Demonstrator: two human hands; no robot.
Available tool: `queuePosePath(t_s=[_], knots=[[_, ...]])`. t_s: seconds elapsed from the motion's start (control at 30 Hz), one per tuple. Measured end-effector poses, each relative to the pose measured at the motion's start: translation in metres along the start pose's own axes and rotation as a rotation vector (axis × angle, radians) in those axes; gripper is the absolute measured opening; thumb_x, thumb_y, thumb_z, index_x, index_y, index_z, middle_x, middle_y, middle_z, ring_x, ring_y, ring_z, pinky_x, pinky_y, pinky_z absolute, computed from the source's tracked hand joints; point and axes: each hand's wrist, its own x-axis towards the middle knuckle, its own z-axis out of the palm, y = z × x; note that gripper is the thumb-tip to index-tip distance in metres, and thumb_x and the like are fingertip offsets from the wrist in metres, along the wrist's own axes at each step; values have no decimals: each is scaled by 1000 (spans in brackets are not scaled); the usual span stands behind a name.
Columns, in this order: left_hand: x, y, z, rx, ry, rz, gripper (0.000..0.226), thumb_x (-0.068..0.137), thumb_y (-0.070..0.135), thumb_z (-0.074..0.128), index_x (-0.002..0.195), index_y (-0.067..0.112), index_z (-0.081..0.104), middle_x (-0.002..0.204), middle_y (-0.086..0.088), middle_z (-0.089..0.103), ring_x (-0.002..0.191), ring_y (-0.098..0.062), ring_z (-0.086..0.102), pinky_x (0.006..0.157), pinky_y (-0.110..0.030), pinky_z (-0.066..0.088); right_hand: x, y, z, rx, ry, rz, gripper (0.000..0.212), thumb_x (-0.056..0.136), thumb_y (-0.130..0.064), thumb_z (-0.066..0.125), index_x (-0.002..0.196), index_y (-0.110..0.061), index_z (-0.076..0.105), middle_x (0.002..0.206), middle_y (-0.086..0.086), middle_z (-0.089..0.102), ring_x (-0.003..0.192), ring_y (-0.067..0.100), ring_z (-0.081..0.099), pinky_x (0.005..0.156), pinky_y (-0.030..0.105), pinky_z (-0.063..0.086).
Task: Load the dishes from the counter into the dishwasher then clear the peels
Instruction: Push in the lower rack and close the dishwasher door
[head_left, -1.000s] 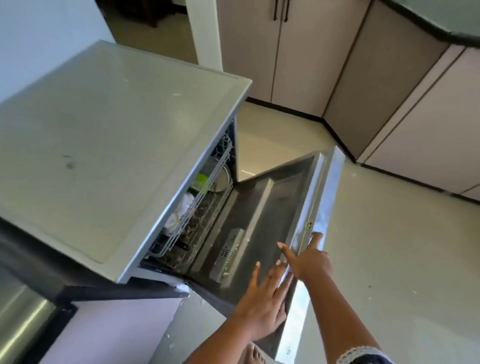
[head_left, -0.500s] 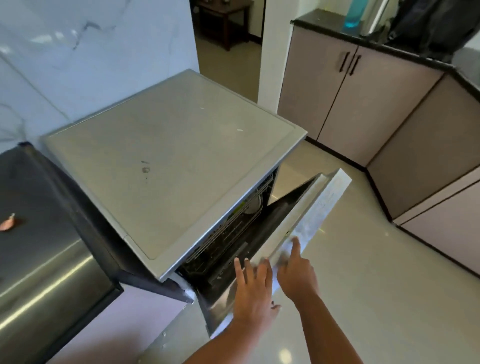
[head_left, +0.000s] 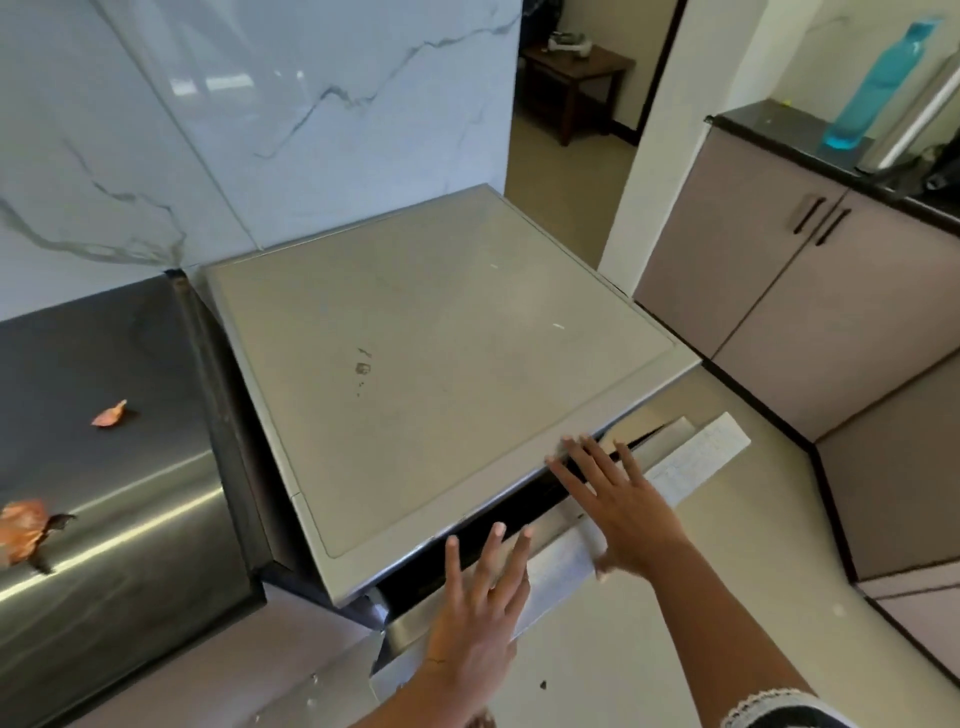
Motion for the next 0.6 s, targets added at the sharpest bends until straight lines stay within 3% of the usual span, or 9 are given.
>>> queuePosePath(t_s=[0.07, 0.17, 0.3, 0.43, 0.6], knots=[[1, -5, -2, -67, -29, -45, 109, 47, 62, 82, 139, 15, 48, 161, -13, 14, 145, -44, 11, 104, -78, 4, 12, 5, -4, 7, -19, -55, 155, 55, -69, 79, 143, -19, -37, 145, 10, -48, 138, 33, -36, 105, 49, -34], [5, -14, -13, -196, -67, -182, 131, 46, 66, 81, 153, 20, 21, 160, -17, 9, 144, -46, 11, 104, -78, 4, 24, 11, -7, 86, 10, -102, 153, 54, -66, 81, 145, -22, -34, 152, 6, -38, 145, 27, -24, 109, 46, -29], [11, -21, -32, -231, -60, -452, 134, 70, 69, 63, 143, 12, -34, 147, -21, -41, 139, -38, -34, 109, -67, -14, 34, 16, -11, 110, 22, -160, 136, 68, -63, 74, 148, -17, -26, 161, 9, -18, 147, 29, -19, 115, 43, -21], [17, -19, -40, -244, -92, -507, 130, 78, 65, 61, 139, 6, -38, 143, -19, -47, 138, -36, -36, 110, -64, -14, 45, 20, -17, 101, 10, -260, 126, 69, -63, 73, 155, -12, -5, 161, 16, -4, 148, 36, -13, 116, 42, -13], [19, -18, -45, -251, -133, -514, 140, 71, 65, 68, 139, 5, -39, 146, -19, -43, 138, -37, -34, 111, -66, -10, 51, 24, -21, -8, 1, -335, 122, 69, -67, 70, 153, -10, 1, 160, 18, -12, 146, 42, -4, 121, 49, 6]])
